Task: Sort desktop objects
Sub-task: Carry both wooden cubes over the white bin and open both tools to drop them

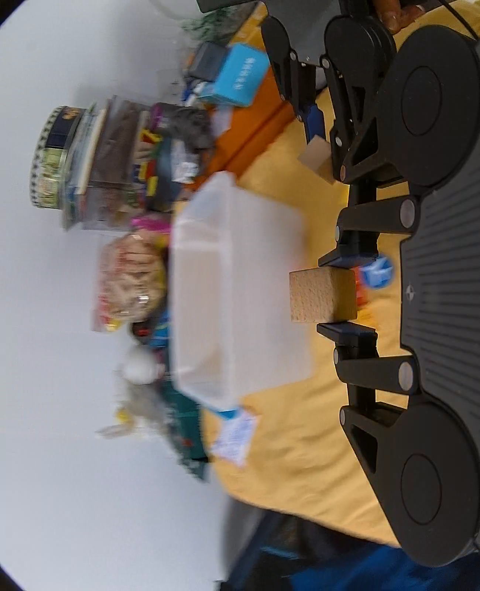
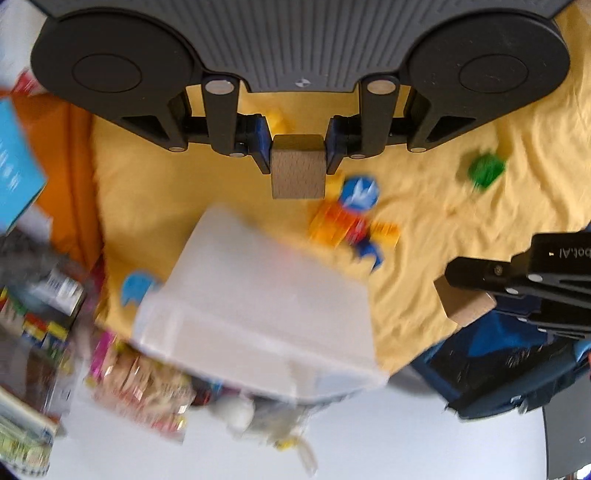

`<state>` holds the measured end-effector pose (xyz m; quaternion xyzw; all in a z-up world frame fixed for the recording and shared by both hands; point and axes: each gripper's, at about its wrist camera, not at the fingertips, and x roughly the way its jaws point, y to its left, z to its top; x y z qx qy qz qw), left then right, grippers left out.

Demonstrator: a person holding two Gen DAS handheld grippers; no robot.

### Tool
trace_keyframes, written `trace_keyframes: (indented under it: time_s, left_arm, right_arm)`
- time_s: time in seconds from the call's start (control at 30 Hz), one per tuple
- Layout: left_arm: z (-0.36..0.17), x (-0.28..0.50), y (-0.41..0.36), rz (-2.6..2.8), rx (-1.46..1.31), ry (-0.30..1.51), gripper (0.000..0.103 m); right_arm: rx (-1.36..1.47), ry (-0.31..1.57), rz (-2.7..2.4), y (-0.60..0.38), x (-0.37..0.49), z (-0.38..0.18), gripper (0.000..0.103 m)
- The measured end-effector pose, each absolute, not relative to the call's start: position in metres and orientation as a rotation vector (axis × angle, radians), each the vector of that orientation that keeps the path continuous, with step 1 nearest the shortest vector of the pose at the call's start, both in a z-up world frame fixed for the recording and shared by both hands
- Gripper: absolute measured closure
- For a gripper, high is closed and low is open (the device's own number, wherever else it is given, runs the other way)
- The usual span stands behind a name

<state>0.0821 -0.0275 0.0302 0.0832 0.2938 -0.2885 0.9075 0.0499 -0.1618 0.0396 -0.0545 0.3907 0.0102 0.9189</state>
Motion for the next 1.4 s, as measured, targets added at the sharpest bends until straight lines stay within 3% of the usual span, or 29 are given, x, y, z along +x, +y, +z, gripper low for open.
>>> trace_keyframes:
  time_s: [0.4, 0.83, 1.0, 1.13, 1.27, 1.4]
  left_arm:
    - [0.083, 0.160, -0.070, -0.567, 0.166, 0.479, 0.070]
    - [0.017, 0.218, -0.110, -0.534, 0.214, 0.659, 0.069]
    - [0.029, 0.207, -0.104, -0.538, 0.204, 0.612, 0.060]
    - [0.047, 0.191, -0.091, -0.556, 0.182, 0.564, 0.053]
    - [0.052, 0.156, -0.066, -0.551, 0.210, 0.492, 0.032]
    - [0.025, 0.128, -0.041, -0.560, 0.174, 0.584, 0.031]
  right_arm:
    - [-0.158, 0.618, -0.076, -0.193, 0.120, 0.107, 0.070]
    - [-0.083, 0.758, -0.149, -0.207, 0.182, 0.081, 0.070]
    - [-0.112, 0.760, -0.156, -0.203, 0.182, 0.080, 0.061]
    - [-0.114, 0.736, -0.137, -0.200, 0.173, 0.088, 0.061]
    - [-0.166, 0.650, -0.117, -0.192, 0.145, 0.099, 0.060]
    - [-0.202, 0.622, -0.054, -0.187, 0.106, 0.088, 0.054]
